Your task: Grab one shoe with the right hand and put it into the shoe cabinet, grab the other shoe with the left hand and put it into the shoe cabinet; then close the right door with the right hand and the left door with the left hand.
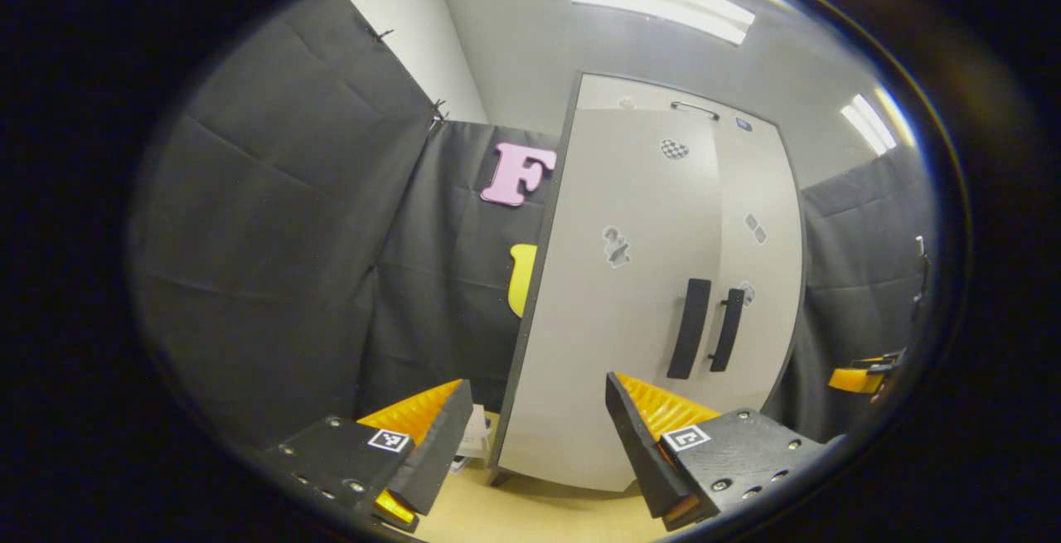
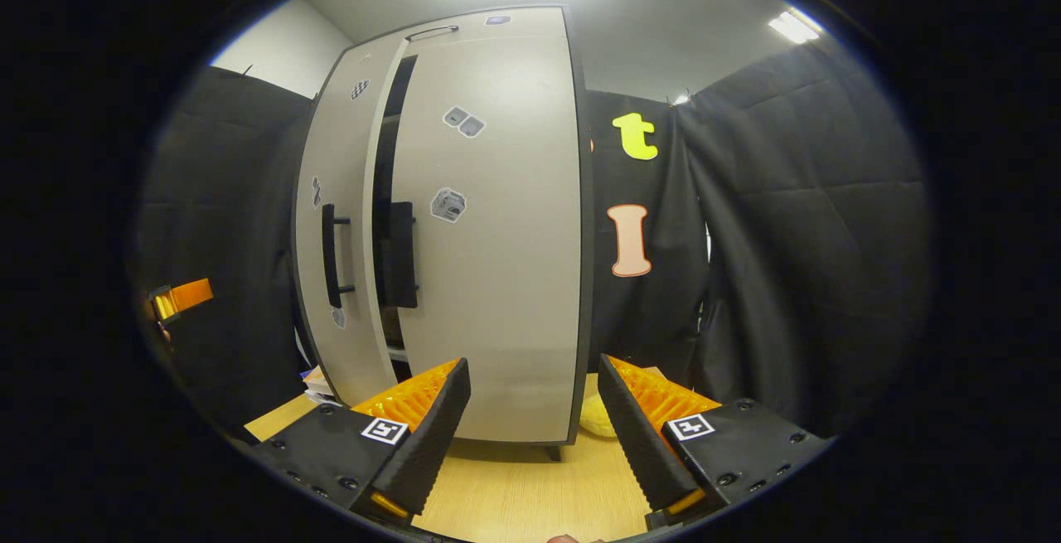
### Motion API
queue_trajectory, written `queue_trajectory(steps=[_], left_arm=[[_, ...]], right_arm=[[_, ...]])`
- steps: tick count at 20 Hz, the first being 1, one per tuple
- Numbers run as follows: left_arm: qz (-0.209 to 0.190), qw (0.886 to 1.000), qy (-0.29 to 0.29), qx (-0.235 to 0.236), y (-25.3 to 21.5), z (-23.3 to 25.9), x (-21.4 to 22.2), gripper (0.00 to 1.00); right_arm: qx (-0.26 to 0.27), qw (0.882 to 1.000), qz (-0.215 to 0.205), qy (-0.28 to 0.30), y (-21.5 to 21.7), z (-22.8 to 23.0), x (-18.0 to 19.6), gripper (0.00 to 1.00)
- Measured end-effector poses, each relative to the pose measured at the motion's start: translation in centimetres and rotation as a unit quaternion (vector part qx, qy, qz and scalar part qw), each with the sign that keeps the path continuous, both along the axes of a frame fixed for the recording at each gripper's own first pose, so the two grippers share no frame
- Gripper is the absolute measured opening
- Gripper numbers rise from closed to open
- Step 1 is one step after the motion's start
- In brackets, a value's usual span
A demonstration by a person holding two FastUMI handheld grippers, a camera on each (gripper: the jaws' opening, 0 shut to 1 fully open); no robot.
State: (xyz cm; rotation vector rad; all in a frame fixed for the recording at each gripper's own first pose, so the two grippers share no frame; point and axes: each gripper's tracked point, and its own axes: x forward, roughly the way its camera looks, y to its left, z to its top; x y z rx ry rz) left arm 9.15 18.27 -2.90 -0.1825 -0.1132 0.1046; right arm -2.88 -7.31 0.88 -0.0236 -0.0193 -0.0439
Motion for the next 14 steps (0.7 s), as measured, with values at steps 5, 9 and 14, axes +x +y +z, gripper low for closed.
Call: queue_trajectory(steps=[5, 9, 14], left_arm=[[-0.002, 1.0, 0.001, 0.029, -1.5, 0.1, 0.2, 0.94], [-0.014, 1.0, 0.0, 0.025, -0.8, -0.8, 0.2, 0.92], [-0.025, 0.999, 0.016, 0.032, -1.0, -1.5, 1.4, 0.93]], right_arm=[[0.001, 1.0, -0.005, -0.001, 0.4, 0.6, 0.2, 0.98], [-0.012, 1.0, 0.001, 0.007, 1.1, 0.4, 0.6, 0.98], [-0.016, 1.0, -0.003, 0.02, 1.2, 0.6, 1.2, 0.98]])
